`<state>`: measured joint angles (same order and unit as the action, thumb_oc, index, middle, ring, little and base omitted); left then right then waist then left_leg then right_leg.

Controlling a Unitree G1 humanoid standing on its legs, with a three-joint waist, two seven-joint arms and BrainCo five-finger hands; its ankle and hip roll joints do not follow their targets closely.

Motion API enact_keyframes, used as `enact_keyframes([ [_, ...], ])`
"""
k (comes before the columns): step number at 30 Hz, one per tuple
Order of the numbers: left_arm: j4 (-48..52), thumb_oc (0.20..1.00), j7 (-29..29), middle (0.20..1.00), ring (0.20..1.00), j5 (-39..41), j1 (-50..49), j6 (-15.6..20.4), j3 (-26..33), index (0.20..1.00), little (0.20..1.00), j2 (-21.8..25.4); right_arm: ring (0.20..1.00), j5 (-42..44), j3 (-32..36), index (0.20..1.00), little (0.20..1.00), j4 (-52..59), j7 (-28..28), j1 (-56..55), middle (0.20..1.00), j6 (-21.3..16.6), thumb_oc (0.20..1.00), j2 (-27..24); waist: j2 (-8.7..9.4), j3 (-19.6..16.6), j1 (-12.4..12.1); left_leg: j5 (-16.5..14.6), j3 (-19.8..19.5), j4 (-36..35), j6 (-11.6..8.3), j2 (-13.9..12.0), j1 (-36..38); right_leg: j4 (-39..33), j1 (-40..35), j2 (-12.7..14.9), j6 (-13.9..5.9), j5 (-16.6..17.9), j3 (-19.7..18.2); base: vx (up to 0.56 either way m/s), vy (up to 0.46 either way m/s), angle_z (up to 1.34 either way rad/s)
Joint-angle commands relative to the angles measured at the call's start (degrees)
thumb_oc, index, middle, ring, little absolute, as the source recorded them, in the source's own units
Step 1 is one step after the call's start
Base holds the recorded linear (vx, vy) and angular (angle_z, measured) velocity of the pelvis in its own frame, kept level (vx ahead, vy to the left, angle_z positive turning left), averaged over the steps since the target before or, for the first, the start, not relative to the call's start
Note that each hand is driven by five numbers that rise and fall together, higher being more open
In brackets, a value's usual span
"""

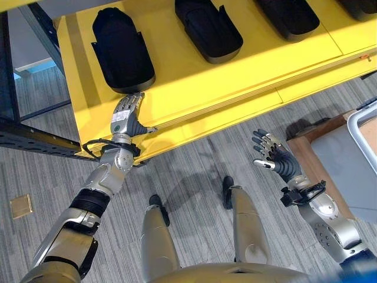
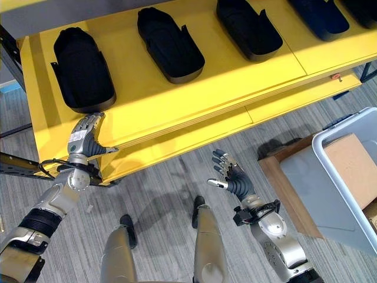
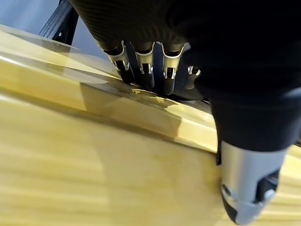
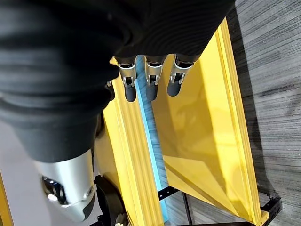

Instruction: Move parts from the plastic box to the shelf.

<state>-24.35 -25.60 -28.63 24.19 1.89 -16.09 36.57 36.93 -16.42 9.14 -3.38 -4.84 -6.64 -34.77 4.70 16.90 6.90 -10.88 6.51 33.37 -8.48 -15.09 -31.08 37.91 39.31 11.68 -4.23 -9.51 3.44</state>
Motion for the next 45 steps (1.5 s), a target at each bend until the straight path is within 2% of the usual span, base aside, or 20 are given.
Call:
enact_keyframes([
  [1,-2.0,1.0,-2.12,1.0,1.0,0.96,2.15,0.3,0.32,1.0,1.0,0.73,1.0,0.74,0.56,1.0,1.0,3.36,-0.55,-0.68,1.0,-2.83,1.0,-1.24,-0.26,-2.24,0.59,6.74,-1.05,-3.58,2.15,0.75,-1.44,-3.48,-0.84,-0.23,-1.12,4.66,-1.03,-0.08,-0.003,-0.01],
  [4,-0.48,1.0,-1.25,1.0,1.0,1.89,-0.3,1.32,0.08,1.0,1.0,-0.44,1.0,0.82,0.57,1.0,1.0,3.37,-0.54,-0.44,1.0,-2.89,1.0,-1.11,-0.3,-1.95,0.36,6.78,-1.11,-3.65,2.24,0.82,-1.39,-3.64,-1.03,-0.21,-1.12,4.7,-1.03,0.0,0.0,0.0],
  [8,8.28,1.0,5.18,1.0,1.0,6.98,-9.45,6.63,-1.17,1.0,1.0,-1.88,1.0,0.53,0.75,1.0,1.0,3.37,-0.22,0.49,1.0,-3.33,1.0,-0.59,-0.43,-0.98,-0.72,6.81,-1.53,-3.66,2.52,1.21,-1.17,-3.68,-1.83,-0.06,-1.09,4.64,-0.82,0.0,0.0,0.0],
  [11,10.95,1.0,8.54,1.0,1.0,9.76,-13.0,8.3,-1.92,1.0,1.0,-1.83,1.0,0.46,0.89,1.0,1.0,3.2,-0.28,0.66,1.0,-3.47,1.0,-0.43,-0.52,-0.63,-1.02,6.79,-1.7,-3.64,2.65,1.28,-0.97,-3.72,-2.27,0.03,-1.11,4.62,-0.69,0.01,-0.007,0.03],
  [12,12.74,1.0,12.39,1.0,1.0,15.97,-16.67,9.97,-2.64,1.0,1.0,-2.46,1.0,0.28,0.94,1.0,1.0,3.35,-0.35,0.73,1.0,-3.63,1.0,-0.35,-0.59,-0.21,-1.36,6.79,-1.88,-3.63,2.83,1.5,-0.61,-3.8,-2.87,0.18,-1.13,4.65,-0.44,0.01,-0.011,0.08],
  [13,12.8,1.0,12.44,1.0,1.0,16.02,-16.74,9.96,-2.6,1.0,1.0,-2.43,1.0,0.28,0.92,1.0,1.0,3.36,-0.35,0.71,1.0,-3.63,1.0,-0.35,-0.59,-0.21,-1.34,6.79,-1.9,-3.64,2.83,1.5,-0.58,-3.82,-2.92,0.18,-1.13,4.65,-0.42,0.01,-0.016,0.13],
  [15,14.93,1.0,16.01,1.0,1.0,26.2,-22.27,10.21,-1.95,1.0,1.0,-3.13,1.0,-0.05,0.97,1.0,1.0,3.26,-0.52,0.41,1.0,-3.71,1.0,-0.25,-0.72,0.25,-1.91,6.84,-2.08,-3.85,3.05,1.71,0.18,-4.12,-4.17,0.38,-1.17,4.7,-0.05,0.02,-0.011,0.14],
  [17,19.31,1.0,23.48,1.0,1.0,45.02,-28.27,11.51,-2.56,1.0,1.0,-2.38,1.0,-0.39,0.79,1.0,1.0,2.58,-0.49,0.25,1.0,-3.66,1.0,-0.11,-1.12,0.42,-2.47,7.08,-2.67,-4.86,3.17,2.08,2.41,-5.39,-7.24,0.56,-1.49,4.88,0.5,0.05,0.005,0.16],
  [19,21.24,1.0,26.8,1.0,1.0,52.06,-29.89,11.19,-3.67,1.0,1.0,-1.73,1.0,-0.75,0.3,1.0,1.0,1.68,-0.3,0.68,1.0,-3.91,1.0,0.5,-1.29,-0.05,-2.9,7.25,-2.84,-6.58,3.16,2.33,5.3,-7.05,-10.73,0.6,-1.9,4.97,1.03,0.09,0.024,0.25],
  [20,21.72,1.0,27.0,1.0,1.0,52.82,-30.15,11.1,-3.68,1.0,1.0,-1.54,1.0,-0.81,0.12,1.0,1.0,1.48,-0.24,0.74,1.0,-3.89,1.0,0.71,-1.36,-0.07,-2.96,7.36,-2.83,-7.17,3.18,2.38,6.17,-7.75,-11.78,0.63,-2.04,5.09,1.13,0.11,0.052,0.23],
  [23,24.8,1.0,28.31,1.0,1.0,65.22,-33.4,12.03,0.6,1.0,1.0,-3.99,1.0,-1.4,-0.2,1.0,1.0,0.71,0.24,0.83,1.0,-3.95,1.0,2.3,-2.09,-2.9,-3.84,9.4,-3.12,-14.17,3.59,3.74,12.76,-15.19,-19.82,0.78,-3.42,6.86,2.87,0.14,0.062,0.19],
  [26,26.33,1.0,29.49,1.0,1.0,73.36,-36.07,11.32,3.83,1.0,1.0,-6.61,1.0,-1.54,0.64,1.0,1.0,0.01,-0.24,-1.13,1.0,-2.99,1.0,3.03,-2.32,-5.97,-4.16,11.46,-2.83,-21.77,4.19,5.02,18.61,-22.64,-26.11,0.89,-4.34,9.09,4.2,0.18,0.08,0.23],
  [27,28.8,1.0,31.46,1.0,1.0,75.53,-37.77,10.82,5.76,1.0,1.0,-7.26,1.0,-2.4,1.64,1.0,1.0,-0.77,-0.57,-2.89,1.0,-1.93,1.0,3.59,-2.54,-8.81,-4.23,13.07,-2.32,-27.75,4.5,5.81,23.19,-27.95,-30.43,0.85,-4.93,10.53,5.33,0.23,0.129,0.02],
  [28,29.57,1.0,31.87,1.0,1.0,73.06,-38.59,11.1,6.77,1.0,1.0,-7.3,1.0,-2.96,2.48,1.0,1.0,-1.88,-0.96,-4.36,1.0,-1.16,1.0,4.23,-2.53,-11.29,-4.27,14.02,-1.72,-31.76,4.53,6.32,26.5,-32.13,-33.88,0.91,-5.37,11.55,6.04,0.22,0.127,-0.03],
  [32,29.47,1.0,31.79,1.0,1.0,68.64,-39.65,11.8,7.16,1.0,1.0,-8.2,1.0,-3.04,2.51,1.0,1.0,-3.7,-1.18,-5.79,1.0,-0.47,1.0,6.1,-2.2,-14.71,-4.51,15.51,-0.48,-37.84,4.45,6.91,30.88,-37.29,-37.61,1.19,-6.14,13.33,6.88,0.05,0.062,-0.03],
  [36,26.68,1.0,31.44,1.0,1.0,70.39,-39.61,10.83,5.81,1.0,1.0,-10.92,1.0,-3.06,1.58,1.0,1.0,-4.83,-0.87,-5.58,1.0,-0.27,1.0,7.12,-2.02,-16.22,-4.32,15.38,0.14,-38.37,4.3,7.01,31.12,-40.31,-38.5,1.19,-6.44,14.93,6.56,-0.02,0.009,-0.05],
  [45,23.84,1.0,30.18,1.0,1.0,70.14,-38.82,9.89,5.25,1.0,1.0,-13.23,1.0,-1.7,-1.17,1.0,1.0,-5.78,-0.26,-3.68,1.0,0.45,1.0,8.4,-1.72,-17.54,-4.06,14.75,0.92,-38.37,4.59,7.04,33.23,-41.19,-39.93,1.23,-6.29,15.17,4.86,0.0,-0.002,-0.08],
])
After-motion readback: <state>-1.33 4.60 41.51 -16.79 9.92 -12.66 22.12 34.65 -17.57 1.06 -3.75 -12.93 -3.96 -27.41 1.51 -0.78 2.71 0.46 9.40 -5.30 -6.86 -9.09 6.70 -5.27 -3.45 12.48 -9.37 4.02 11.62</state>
